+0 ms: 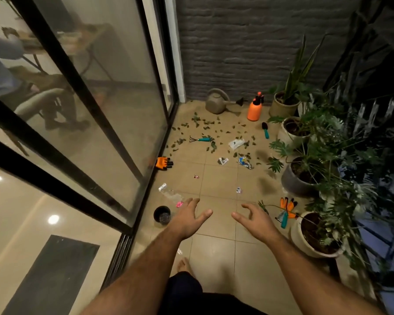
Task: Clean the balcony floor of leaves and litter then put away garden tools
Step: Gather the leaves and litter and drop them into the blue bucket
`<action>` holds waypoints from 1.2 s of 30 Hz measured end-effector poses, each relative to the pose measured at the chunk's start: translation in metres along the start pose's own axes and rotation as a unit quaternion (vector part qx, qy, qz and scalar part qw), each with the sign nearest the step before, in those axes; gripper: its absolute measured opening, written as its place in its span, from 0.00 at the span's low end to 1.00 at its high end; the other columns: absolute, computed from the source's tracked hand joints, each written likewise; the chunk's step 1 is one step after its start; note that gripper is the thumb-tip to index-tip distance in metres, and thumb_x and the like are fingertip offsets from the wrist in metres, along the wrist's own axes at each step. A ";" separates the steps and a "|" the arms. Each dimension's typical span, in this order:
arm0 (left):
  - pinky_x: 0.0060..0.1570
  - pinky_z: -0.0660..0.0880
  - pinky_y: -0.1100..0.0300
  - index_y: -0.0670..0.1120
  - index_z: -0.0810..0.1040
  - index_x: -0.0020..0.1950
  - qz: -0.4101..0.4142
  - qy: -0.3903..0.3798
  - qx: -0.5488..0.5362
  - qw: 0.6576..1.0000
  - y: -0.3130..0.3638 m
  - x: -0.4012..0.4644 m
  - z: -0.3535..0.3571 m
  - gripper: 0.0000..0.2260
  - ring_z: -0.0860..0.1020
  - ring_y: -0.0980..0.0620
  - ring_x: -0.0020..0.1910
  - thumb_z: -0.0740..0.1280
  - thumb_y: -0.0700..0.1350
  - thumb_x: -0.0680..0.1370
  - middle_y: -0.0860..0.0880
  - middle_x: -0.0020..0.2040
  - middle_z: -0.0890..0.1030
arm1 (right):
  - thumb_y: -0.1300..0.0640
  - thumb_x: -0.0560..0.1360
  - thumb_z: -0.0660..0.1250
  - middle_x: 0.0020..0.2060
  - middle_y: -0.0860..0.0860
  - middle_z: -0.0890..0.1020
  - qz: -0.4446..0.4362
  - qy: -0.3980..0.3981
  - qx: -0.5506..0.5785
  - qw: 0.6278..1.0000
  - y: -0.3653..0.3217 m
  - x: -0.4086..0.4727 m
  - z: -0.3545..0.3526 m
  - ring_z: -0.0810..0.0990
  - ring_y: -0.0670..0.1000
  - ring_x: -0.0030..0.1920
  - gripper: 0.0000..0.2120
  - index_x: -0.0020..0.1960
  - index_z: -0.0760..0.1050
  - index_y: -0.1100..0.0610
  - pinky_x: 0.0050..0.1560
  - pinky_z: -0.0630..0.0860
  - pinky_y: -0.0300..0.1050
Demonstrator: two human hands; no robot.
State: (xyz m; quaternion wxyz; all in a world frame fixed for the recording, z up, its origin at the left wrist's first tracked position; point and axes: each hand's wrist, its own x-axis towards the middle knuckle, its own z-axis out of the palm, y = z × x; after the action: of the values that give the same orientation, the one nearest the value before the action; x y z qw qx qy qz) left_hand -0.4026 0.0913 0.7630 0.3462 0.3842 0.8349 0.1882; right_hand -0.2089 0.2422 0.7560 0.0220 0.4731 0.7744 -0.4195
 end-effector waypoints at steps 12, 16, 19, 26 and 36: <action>0.73 0.63 0.50 0.46 0.65 0.77 0.020 -0.051 0.008 0.998 -0.016 0.118 -0.070 0.35 0.66 0.48 0.74 0.59 0.67 0.78 0.46 0.76 0.66 | 0.32 0.71 0.68 0.64 0.53 0.77 0.073 0.002 0.030 0.997 -0.036 0.108 -0.005 0.77 0.52 0.58 0.34 0.68 0.73 0.52 0.57 0.75 0.46; 0.74 0.62 0.51 0.46 0.65 0.77 0.035 -0.075 0.020 0.996 0.008 0.173 -0.073 0.34 0.65 0.48 0.75 0.59 0.67 0.78 0.46 0.77 0.66 | 0.36 0.72 0.70 0.63 0.52 0.78 0.096 0.011 0.047 0.994 -0.031 0.148 -0.024 0.78 0.52 0.57 0.32 0.68 0.74 0.53 0.57 0.75 0.46; 0.74 0.61 0.52 0.45 0.65 0.77 0.050 -0.070 0.024 0.996 0.032 0.217 -0.075 0.33 0.64 0.48 0.75 0.60 0.65 0.79 0.46 0.76 0.66 | 0.36 0.72 0.70 0.64 0.52 0.77 0.103 0.008 0.047 0.994 -0.023 0.183 -0.044 0.77 0.51 0.59 0.31 0.69 0.74 0.53 0.60 0.75 0.47; 0.74 0.61 0.51 0.47 0.64 0.77 0.066 -0.082 0.041 0.994 0.093 0.318 -0.080 0.33 0.63 0.50 0.76 0.59 0.66 0.79 0.47 0.77 0.66 | 0.41 0.75 0.70 0.64 0.55 0.78 0.115 0.019 0.075 0.990 -0.019 0.277 -0.105 0.77 0.53 0.60 0.27 0.68 0.74 0.54 0.59 0.73 0.45; 0.72 0.64 0.52 0.46 0.66 0.76 0.062 -0.129 0.051 0.988 0.136 0.432 -0.089 0.31 0.66 0.48 0.74 0.61 0.64 0.79 0.46 0.75 0.68 | 0.43 0.76 0.70 0.65 0.55 0.78 0.149 0.029 0.132 0.980 -0.029 0.377 -0.139 0.78 0.52 0.58 0.24 0.68 0.74 0.54 0.58 0.75 0.46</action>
State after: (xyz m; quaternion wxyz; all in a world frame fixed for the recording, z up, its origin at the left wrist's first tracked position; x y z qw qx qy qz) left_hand -0.5985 0.5064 0.7158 0.4183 0.4736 0.7663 0.1158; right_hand -0.3879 0.5988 0.7019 -0.0012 0.5941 0.6332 -0.4960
